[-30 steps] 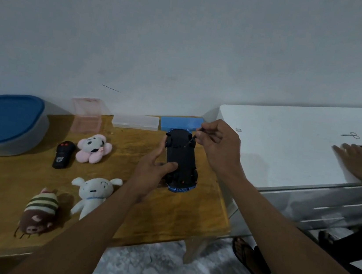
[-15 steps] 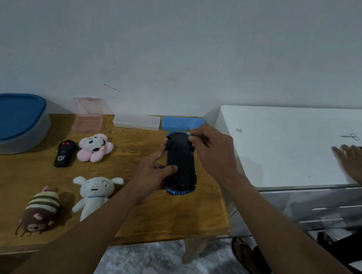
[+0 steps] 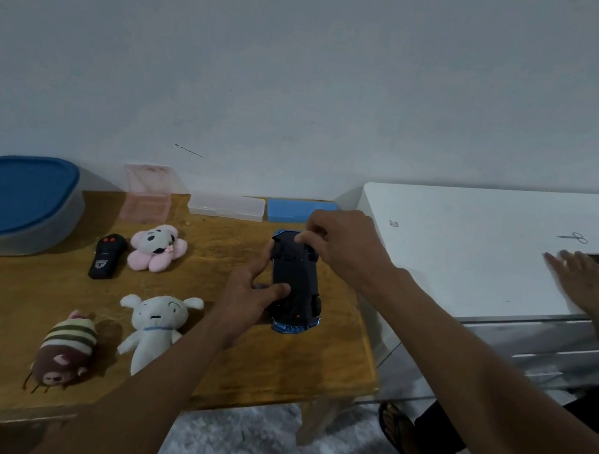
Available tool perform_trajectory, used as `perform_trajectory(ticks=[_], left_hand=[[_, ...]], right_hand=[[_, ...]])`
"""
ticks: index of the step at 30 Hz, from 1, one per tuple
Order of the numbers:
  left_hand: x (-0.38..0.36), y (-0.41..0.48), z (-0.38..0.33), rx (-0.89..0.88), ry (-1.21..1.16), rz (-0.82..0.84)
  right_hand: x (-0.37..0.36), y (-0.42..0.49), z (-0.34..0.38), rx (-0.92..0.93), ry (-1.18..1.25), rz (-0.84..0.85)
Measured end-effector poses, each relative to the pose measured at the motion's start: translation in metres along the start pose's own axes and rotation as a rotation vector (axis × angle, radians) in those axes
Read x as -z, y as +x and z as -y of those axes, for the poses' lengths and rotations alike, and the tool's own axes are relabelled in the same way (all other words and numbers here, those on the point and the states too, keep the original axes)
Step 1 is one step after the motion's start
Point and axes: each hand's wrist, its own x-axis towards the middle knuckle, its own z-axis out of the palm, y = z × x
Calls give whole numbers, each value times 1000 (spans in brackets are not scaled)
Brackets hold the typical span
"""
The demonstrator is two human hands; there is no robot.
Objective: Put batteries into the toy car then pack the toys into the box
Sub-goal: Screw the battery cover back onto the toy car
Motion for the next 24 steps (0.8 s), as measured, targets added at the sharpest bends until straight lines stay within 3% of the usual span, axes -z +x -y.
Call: perform_trajectory(ticks=[7,11,19,24], left_hand=[[2,0,1,1,3,17],[3,1,4,7,-5,25],[3,7,6,2,-2,21],[3,8,10,21,60,30]], right_hand=[[-10,-1,1,-216,277,-97],[-13,-7,3,-214,442,-130],[-33,-20,-2,-32,310,-290],[-37,-18,-9,-94,348,-292]])
